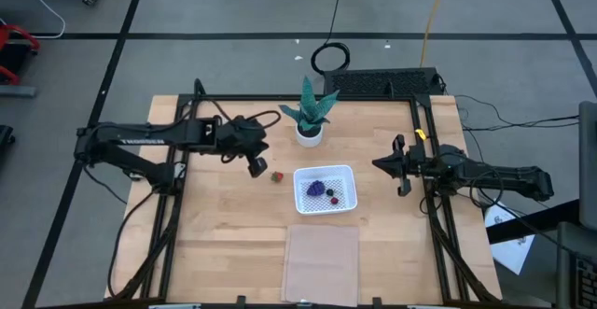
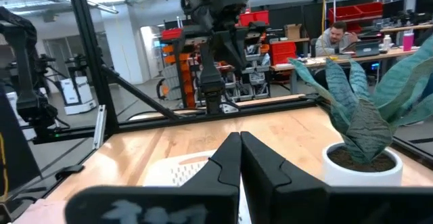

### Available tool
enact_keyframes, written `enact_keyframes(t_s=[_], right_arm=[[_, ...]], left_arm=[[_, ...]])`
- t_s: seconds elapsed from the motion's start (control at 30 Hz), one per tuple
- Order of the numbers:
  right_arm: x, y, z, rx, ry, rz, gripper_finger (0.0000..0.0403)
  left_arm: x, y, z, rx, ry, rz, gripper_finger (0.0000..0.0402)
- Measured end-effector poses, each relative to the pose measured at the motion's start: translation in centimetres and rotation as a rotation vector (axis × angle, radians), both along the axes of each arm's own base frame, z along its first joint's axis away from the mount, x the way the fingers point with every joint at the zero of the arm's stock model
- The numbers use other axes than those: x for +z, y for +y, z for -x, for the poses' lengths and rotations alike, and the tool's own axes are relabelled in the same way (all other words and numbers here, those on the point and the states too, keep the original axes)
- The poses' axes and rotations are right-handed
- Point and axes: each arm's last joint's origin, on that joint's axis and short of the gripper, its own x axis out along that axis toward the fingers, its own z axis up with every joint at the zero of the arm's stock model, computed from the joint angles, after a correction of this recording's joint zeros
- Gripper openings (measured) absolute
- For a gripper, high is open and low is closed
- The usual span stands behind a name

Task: Pick and placing Produce into tupperware
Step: Put the strawberry into the basket

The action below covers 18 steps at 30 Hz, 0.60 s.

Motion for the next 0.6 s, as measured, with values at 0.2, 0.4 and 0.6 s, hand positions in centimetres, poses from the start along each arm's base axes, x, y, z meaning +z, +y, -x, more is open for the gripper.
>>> enact_keyframes(t_s=[0.2, 0.4, 0.6], right_arm=[[0.0, 0.0, 0.0, 0.0, 0.001, 0.0, 0.0], [-0.1, 0.0, 0.0, 0.0, 0.008, -0.002, 0.0], [-0.1, 0.0, -0.1, 0.001, 0.013, -0.006, 0.0]], left_arm=[[0.4, 0.5, -0.1, 0.056, 0.126, 0.023, 0.0017], [-0.3, 0.6, -1.3, 0.02, 0.156, 0.087, 0.0017], [-2.2, 0.7, -2.4, -0.013, 0.254, 0.075, 0.0029]])
